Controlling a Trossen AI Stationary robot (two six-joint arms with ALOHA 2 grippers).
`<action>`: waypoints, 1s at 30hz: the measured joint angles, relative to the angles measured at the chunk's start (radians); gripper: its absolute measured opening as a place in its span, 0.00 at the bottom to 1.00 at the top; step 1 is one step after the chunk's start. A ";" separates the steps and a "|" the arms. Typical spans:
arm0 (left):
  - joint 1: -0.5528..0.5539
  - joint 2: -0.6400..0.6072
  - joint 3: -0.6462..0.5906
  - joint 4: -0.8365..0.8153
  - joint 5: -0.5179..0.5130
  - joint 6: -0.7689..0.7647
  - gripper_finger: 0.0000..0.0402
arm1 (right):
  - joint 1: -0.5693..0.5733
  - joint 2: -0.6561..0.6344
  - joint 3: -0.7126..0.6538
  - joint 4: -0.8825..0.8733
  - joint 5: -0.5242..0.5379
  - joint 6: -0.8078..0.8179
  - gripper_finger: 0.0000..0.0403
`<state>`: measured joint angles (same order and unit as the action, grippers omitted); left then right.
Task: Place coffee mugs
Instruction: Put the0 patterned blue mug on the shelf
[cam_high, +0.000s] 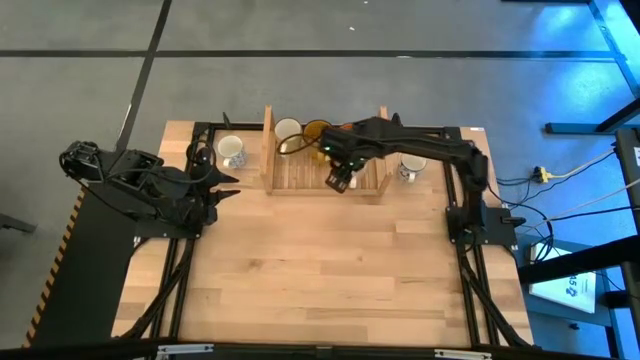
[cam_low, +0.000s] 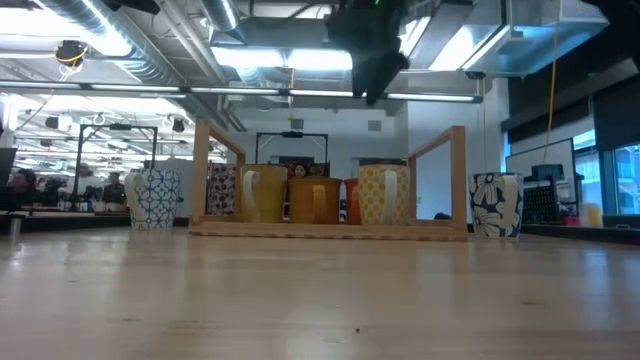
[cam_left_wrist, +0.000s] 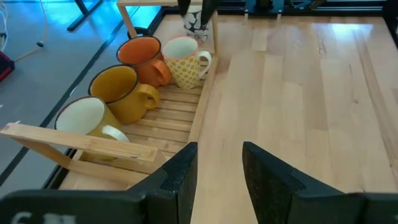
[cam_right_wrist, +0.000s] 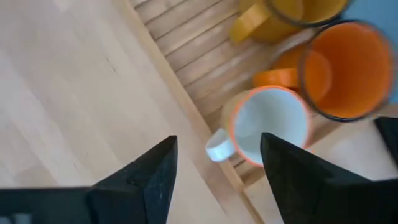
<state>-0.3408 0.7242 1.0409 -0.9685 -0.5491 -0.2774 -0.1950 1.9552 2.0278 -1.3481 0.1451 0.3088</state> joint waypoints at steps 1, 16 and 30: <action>0.000 0.000 0.000 0.000 0.000 0.000 0.30 | 0.009 -0.025 -0.009 0.000 0.011 0.003 0.54; 0.000 0.002 0.000 0.031 -0.048 0.000 0.30 | 0.011 -0.633 -0.616 0.169 0.126 0.237 0.54; 0.106 0.046 0.000 0.075 -0.116 -0.053 0.30 | -0.247 -0.955 -0.877 0.166 0.101 0.202 0.54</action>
<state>-0.2347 0.7701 1.0412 -0.8937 -0.6647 -0.3302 -0.4416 0.9997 1.1511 -1.1825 0.2457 0.5107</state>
